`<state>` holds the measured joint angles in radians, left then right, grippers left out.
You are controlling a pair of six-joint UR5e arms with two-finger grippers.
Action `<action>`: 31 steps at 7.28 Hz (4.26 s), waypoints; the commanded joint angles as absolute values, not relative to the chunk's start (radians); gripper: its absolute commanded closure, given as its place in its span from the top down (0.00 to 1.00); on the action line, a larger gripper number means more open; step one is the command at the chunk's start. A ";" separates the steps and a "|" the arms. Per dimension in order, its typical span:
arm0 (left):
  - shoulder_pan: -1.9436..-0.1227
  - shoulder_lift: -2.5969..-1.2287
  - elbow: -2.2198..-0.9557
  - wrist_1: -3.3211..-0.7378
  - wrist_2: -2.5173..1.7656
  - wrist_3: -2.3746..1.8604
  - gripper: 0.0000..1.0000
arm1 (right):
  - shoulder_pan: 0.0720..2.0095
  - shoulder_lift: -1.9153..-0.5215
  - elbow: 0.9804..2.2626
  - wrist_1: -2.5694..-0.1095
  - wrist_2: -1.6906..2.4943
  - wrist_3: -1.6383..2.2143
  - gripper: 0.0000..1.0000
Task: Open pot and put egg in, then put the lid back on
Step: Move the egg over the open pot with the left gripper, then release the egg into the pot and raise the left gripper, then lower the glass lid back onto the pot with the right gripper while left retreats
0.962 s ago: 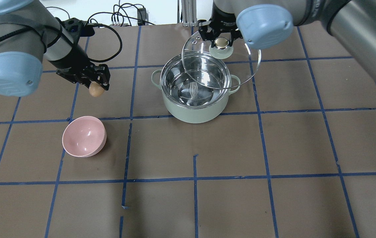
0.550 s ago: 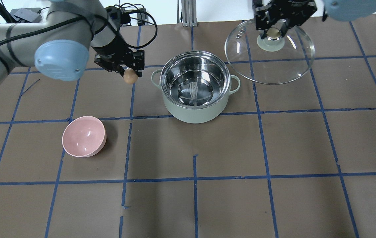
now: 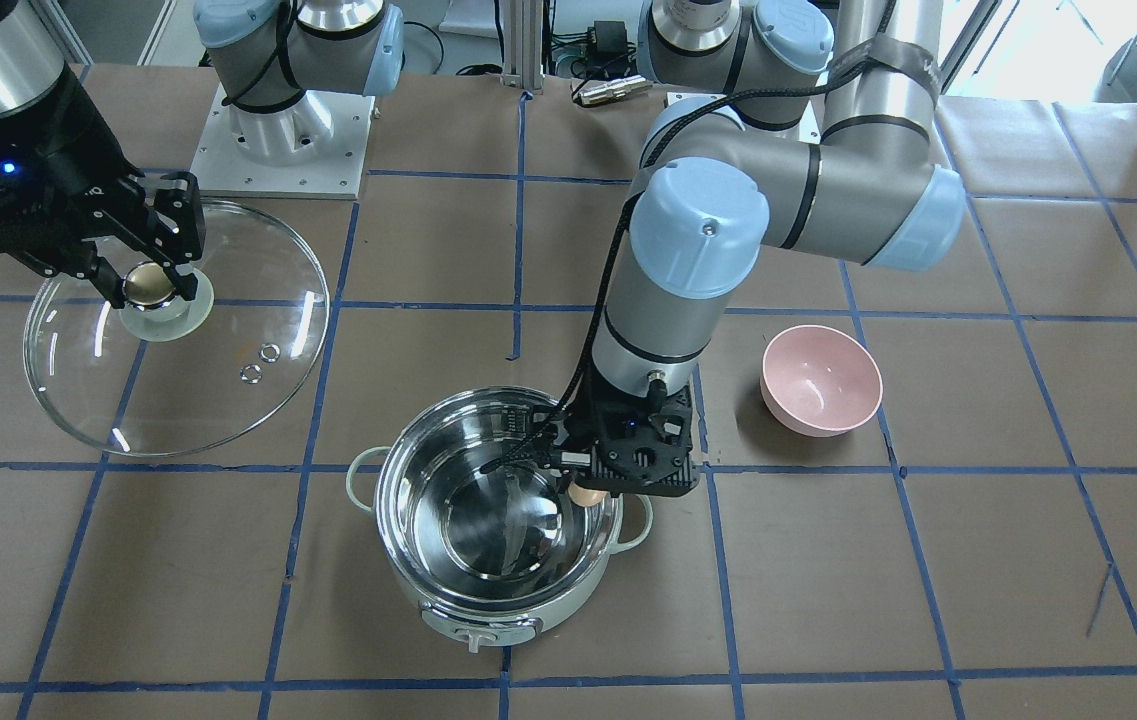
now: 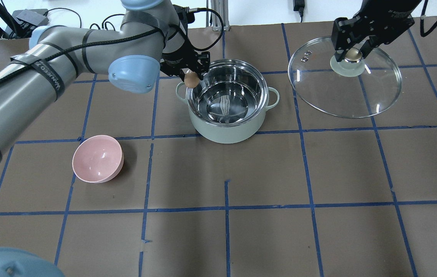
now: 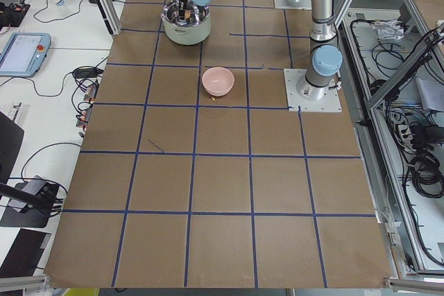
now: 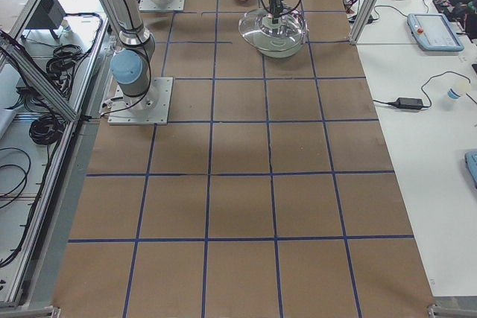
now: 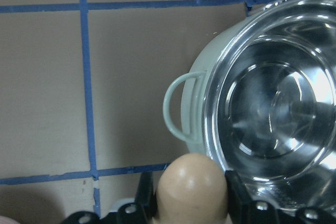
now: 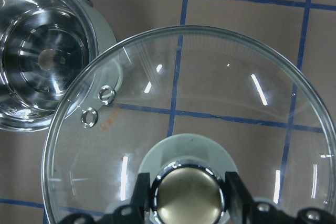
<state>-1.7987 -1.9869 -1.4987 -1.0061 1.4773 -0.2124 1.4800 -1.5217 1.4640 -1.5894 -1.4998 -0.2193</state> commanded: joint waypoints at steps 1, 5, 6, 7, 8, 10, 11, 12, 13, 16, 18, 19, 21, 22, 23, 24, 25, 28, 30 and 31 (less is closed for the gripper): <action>-1.850 -2.042 -1.499 -0.924 1.491 -0.267 0.13 | 1.476 -1.534 1.486 -1.594 -1.494 -0.227 0.46; -1.850 -2.069 -1.523 -0.816 1.545 -0.273 0.14 | 1.480 -1.534 1.486 -1.594 -1.493 -0.225 0.46; -1.850 -2.069 -1.526 -0.801 1.549 -0.275 0.33 | 1.480 -1.534 1.486 -1.594 -1.491 -0.224 0.46; -1.850 -2.068 -1.534 -0.798 1.549 -0.275 0.68 | 1.479 -1.534 1.486 -1.594 -1.491 -0.225 0.46; -1.850 -2.068 -1.535 -0.799 1.548 -0.278 0.81 | 1.479 -1.534 1.486 -1.594 -1.491 -0.225 0.46; -1.850 -2.043 -1.513 -0.799 1.533 -0.279 0.92 | 1.479 -1.534 1.488 -1.594 -1.491 -0.225 0.47; -1.847 -2.014 -1.511 -0.799 1.504 -0.262 0.94 | 1.479 -1.534 1.488 -1.594 -1.491 -0.224 0.47; -1.839 -1.975 -1.511 -0.808 1.499 -0.259 0.96 | 1.483 -1.534 1.486 -1.595 -1.491 -0.221 0.47; -1.815 -1.924 -1.509 -0.901 1.499 -0.259 0.99 | 1.494 -1.531 1.480 -1.601 -1.490 -0.207 0.47; -1.659 -1.728 -1.509 -1.330 1.450 -0.165 0.99 | 1.631 -1.473 1.479 -1.754 -1.505 -0.025 0.48; -1.583 -1.627 -1.497 -1.538 1.456 -0.112 0.99 | 1.773 -1.390 1.470 -1.888 -1.508 0.110 0.48; -1.562 -1.606 -1.479 -1.610 1.527 -0.063 0.99 | 1.819 -1.338 1.468 -1.951 -1.500 0.135 0.48; -1.562 -1.597 -1.399 -1.731 1.569 -0.049 0.99 | 1.874 -1.266 1.451 -1.985 -1.493 0.184 0.48; -1.575 -1.591 -1.404 -1.732 1.584 -0.064 0.99 | 1.882 -1.243 1.451 -1.985 -1.490 0.183 0.48; -1.583 -1.576 -1.410 -1.732 1.583 -0.074 0.99 | 1.894 -1.227 1.451 -2.000 -1.480 0.181 0.48; -1.589 -1.547 -1.437 -1.738 1.583 -0.066 1.00 | 1.894 -1.209 1.451 -2.017 -1.479 0.181 0.48; -1.595 -1.536 -1.465 -1.721 1.583 -0.058 1.00 | 1.894 -1.192 1.447 -2.026 -1.479 0.176 0.48; -1.569 -1.497 -1.505 -1.657 1.572 -0.006 1.00 | 1.891 -1.166 1.427 -2.031 -1.480 0.109 0.48; -1.565 -1.490 -1.513 -1.634 1.606 -0.003 1.00 | 1.888 -1.143 1.420 -2.031 -1.480 0.107 0.50; -1.565 -1.491 -1.509 -1.629 1.699 -0.002 1.00 | 1.888 -1.141 1.422 -2.031 -1.482 0.106 0.50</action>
